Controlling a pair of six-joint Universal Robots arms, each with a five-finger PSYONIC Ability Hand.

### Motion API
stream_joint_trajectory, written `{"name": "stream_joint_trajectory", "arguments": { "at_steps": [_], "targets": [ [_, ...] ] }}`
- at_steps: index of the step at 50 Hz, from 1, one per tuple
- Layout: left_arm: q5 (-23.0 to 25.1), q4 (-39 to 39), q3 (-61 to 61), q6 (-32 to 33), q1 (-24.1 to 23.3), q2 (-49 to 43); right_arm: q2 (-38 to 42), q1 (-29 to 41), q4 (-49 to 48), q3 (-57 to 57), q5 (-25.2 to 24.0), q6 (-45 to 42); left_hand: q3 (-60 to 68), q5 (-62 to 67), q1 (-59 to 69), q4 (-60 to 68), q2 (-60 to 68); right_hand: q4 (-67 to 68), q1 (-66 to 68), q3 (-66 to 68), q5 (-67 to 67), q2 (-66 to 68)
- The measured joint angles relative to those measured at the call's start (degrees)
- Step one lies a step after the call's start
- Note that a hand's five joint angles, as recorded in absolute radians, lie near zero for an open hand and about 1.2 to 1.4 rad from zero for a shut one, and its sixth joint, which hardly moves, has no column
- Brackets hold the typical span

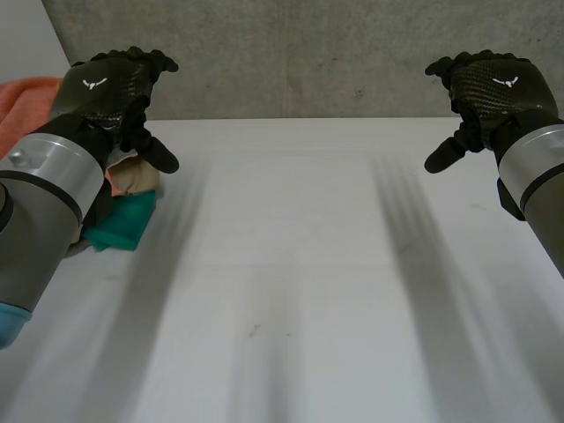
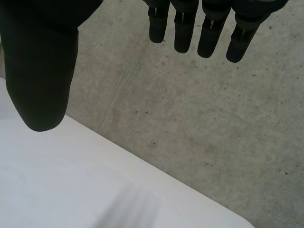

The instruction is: Fold the laundry.

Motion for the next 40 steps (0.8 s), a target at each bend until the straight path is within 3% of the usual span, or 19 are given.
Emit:
{"name": "stream_joint_trajectory", "arguments": {
  "at_steps": [19, 28, 35, 40],
  "targets": [
    [-0.12, 1.04, 1.18, 0.84, 1.34, -0.04, -0.40, 0.00, -0.04, 0.16, -0.04, -0.07, -3.36, -3.08, -3.94, -4.13, -3.98, -3.62, -2.28, -3.90, -2.93, -3.50],
    [-0.45, 7.02, 7.21, 10.90, 13.80, -7.35, -0.32, 0.04, -0.11, 0.51, -0.11, -0.07, -3.36, -3.08, -3.94, -4.13, -3.98, -3.62, -2.28, -3.90, -2.93, -3.50],
    [-0.93, 10.40, 17.65, 24.23, 21.69, -21.84, -0.26, 0.23, -0.39, 1.28, -0.12, -0.14, -3.36, -3.08, -3.94, -4.13, -3.98, -3.62, -2.28, -3.90, -2.93, -3.50],
    [-0.82, 11.78, 24.64, 29.45, 25.67, -32.21, -0.11, 0.43, -0.48, 1.64, -0.12, -0.42, -3.36, -3.08, -3.94, -4.14, -3.98, -3.62, -2.28, -3.90, -2.93, -3.50]
  ]
}}
